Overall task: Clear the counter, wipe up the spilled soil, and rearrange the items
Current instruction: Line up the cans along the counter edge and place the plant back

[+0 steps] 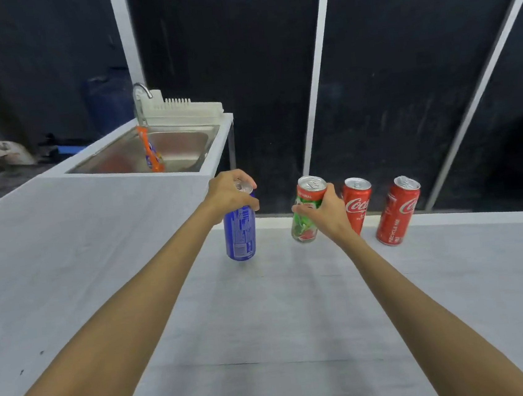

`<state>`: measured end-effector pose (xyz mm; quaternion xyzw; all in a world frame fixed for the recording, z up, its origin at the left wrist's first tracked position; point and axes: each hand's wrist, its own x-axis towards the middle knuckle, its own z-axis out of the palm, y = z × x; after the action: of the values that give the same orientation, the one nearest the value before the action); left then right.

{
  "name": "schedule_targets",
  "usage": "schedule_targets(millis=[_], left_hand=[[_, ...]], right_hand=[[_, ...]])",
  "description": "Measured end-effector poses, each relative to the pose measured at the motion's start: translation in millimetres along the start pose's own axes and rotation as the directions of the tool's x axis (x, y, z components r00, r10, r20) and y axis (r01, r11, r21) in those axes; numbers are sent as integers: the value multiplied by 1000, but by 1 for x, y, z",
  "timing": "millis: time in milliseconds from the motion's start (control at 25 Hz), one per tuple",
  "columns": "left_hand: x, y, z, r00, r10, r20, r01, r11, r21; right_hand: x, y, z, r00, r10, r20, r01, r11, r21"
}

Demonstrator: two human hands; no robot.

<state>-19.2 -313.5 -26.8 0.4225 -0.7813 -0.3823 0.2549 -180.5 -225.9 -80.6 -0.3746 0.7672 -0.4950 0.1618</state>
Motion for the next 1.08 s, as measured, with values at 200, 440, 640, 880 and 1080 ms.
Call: schedule_targets(millis=[200,440,640,880,1080], left_hand=[[43,-16,27,998,-15,-57,17,999,34],[59,-40,33,989,-5,-149,-4,998,-60],[51,-68,48,981,-177,-79,155,962,-225],[59,-77,56,981,-180,-67,160,957,-241],[49,-82,55,974,-224,10,222,954,-203]], right_hand=[[29,20,29,997,7,82,-6,1000,-13],[38,33,40,996,29,87,-31,999,21],[37,36,43,992,64,107,-66,998,14],[36,42,48,990,96,105,-97,995,9],[28,47,45,973,159,170,-168,985,39]])
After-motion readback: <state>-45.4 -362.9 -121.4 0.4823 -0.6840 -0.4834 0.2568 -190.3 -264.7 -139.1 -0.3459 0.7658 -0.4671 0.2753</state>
